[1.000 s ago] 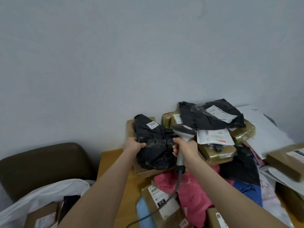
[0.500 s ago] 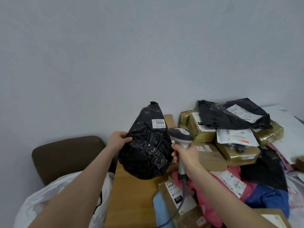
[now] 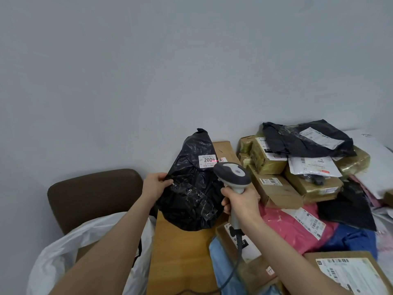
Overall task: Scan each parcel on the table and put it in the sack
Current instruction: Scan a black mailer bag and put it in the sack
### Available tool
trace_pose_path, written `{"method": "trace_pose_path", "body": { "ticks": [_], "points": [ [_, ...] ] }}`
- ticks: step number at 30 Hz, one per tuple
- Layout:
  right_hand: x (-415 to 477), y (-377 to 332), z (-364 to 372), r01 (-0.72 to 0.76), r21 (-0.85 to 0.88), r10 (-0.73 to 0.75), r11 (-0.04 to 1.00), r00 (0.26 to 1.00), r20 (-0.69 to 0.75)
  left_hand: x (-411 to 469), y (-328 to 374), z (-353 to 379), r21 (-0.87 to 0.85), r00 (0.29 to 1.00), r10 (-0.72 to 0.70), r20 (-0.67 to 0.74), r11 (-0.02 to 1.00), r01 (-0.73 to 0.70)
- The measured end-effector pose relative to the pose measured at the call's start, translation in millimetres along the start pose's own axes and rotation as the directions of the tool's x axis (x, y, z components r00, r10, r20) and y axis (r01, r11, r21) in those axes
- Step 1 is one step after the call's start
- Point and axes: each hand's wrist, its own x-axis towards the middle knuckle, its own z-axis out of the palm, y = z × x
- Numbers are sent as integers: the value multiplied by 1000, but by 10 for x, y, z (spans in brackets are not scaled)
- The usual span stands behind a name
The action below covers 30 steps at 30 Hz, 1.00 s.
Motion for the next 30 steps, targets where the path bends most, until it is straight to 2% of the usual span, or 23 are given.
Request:
{"method": "trace_pose_path", "body": {
  "ticks": [15,20,26,30],
  "points": [
    [-117,-76,108,43,-57,-43,997,999,9,-11,-140,-91,11,1000,5,0,1000,-5],
    [-79,-58,177,12,4,-13,1000,998,56,-40,-144,-126,31,1000,-5,-21,1000,6],
    [54,47,462,-42,22,39,999,993,112,-214,-344,-319,20,991,-123,-56,992,124],
    [125,204,752,-98,-17,100,995,970,220,-459,-621,-544,-3,969,-229,-90,973,230]
  ]
}}
